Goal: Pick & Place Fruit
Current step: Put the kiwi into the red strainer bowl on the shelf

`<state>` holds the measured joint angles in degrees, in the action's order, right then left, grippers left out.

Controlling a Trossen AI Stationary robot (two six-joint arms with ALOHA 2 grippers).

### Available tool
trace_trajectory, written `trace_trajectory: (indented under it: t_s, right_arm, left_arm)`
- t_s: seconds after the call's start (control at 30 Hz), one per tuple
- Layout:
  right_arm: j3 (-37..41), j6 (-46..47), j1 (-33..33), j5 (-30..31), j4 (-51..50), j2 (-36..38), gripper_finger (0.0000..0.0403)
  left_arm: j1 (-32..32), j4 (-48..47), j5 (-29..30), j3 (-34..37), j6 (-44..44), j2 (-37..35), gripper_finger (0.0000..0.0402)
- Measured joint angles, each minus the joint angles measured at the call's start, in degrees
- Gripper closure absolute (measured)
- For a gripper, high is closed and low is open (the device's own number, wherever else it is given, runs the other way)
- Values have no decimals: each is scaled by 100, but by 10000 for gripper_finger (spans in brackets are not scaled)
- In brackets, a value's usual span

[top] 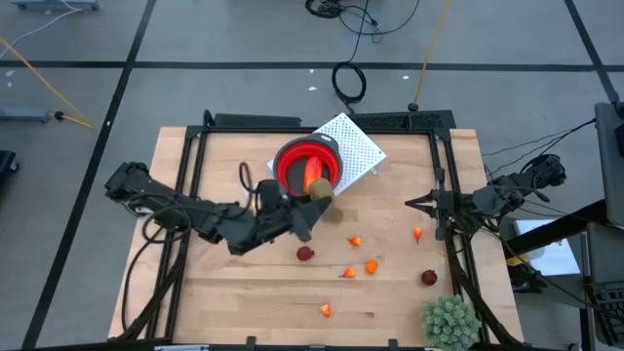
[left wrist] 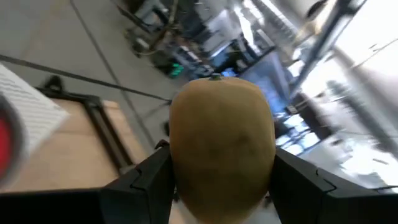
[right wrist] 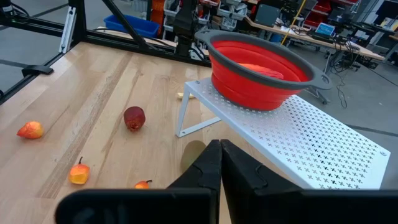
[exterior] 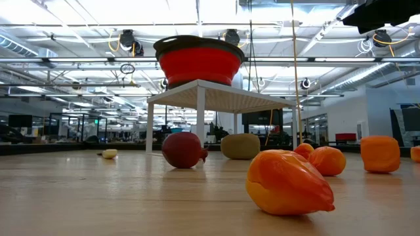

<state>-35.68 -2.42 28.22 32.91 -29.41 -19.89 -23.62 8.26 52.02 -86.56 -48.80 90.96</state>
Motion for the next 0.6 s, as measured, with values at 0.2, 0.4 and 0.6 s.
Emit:
trace_trajectory:
  t_s: [0.2, 0.4, 0.6]
  right_arm:
    - [0, 0, 0, 0, 0, -1, 399]
    - [0, 0, -1, 1, 0, 0, 399]
    - [0, -35, -1, 2, 0, 1, 399]
  left_arm:
    - [560, -979, -195, 0, -181, 0, 188]
    - [1354, -1972, -1286, 0, -625, 0, 188]
    - [2091, -2759, -2397, 0, -733, 0, 188]
